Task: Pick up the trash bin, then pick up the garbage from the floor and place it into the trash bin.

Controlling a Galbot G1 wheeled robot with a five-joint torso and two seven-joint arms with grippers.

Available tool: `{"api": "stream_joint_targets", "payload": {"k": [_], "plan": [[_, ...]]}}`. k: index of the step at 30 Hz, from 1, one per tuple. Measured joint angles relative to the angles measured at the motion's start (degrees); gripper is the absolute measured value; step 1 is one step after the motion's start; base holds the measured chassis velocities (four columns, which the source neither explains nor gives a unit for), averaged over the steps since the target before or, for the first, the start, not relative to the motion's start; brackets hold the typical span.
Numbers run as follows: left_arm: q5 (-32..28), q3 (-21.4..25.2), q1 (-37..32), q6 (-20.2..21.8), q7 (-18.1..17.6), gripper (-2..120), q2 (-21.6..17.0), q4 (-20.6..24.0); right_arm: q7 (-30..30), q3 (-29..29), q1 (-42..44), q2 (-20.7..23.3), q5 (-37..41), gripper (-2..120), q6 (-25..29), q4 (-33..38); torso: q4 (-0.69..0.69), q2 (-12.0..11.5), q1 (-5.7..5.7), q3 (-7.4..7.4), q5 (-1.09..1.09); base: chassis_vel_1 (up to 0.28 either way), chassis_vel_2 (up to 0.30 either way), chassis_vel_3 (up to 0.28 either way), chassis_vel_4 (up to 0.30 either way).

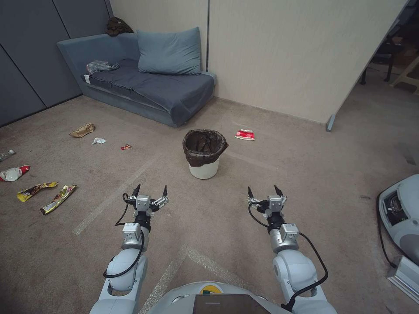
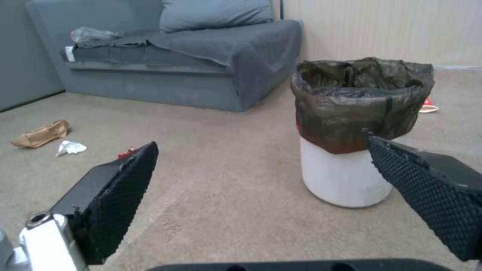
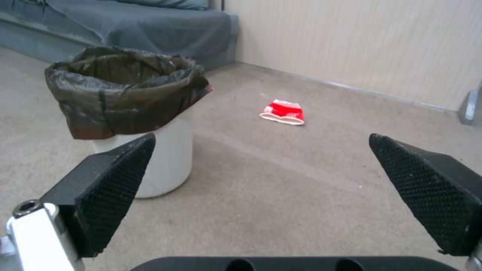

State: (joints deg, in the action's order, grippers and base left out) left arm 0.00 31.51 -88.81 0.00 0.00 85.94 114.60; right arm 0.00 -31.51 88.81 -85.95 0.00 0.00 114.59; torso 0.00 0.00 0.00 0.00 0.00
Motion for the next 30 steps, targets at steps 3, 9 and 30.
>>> {"api": "stream_joint_targets", "payload": {"k": [3, 9, 30], "plan": [[0.00, 0.00, 0.00, 0.00, 0.00, 100, 0.00, 0.00, 0.00, 0.00, 0.00, 0.00, 0.00, 100, 0.00, 0.00, 0.00, 0.00, 0.00, 0.00, 0.00, 0.000, 0.000, 0.000, 0.000], [0.00, 0.00, 0.00, 0.00, 0.00, 100, 0.00, 0.00, 0.00, 0.00, 0.00, 0.00, 0.00, 100, 0.00, 0.00, 0.00, 0.00, 0.00, 0.00, 0.00, 0.000, 0.000, 0.000, 0.000], [-12.30, 5.71, -1.94, 19.69, -4.60, 100, -4.12, 11.13, 9.71, -3.88, 7.12, -4.09, 1.20, 100, -1.79, 11.02, 0.00, 0.00, 0.00, -0.01, 0.01, 0.000, 0.000, 0.000, 0.000]]}}
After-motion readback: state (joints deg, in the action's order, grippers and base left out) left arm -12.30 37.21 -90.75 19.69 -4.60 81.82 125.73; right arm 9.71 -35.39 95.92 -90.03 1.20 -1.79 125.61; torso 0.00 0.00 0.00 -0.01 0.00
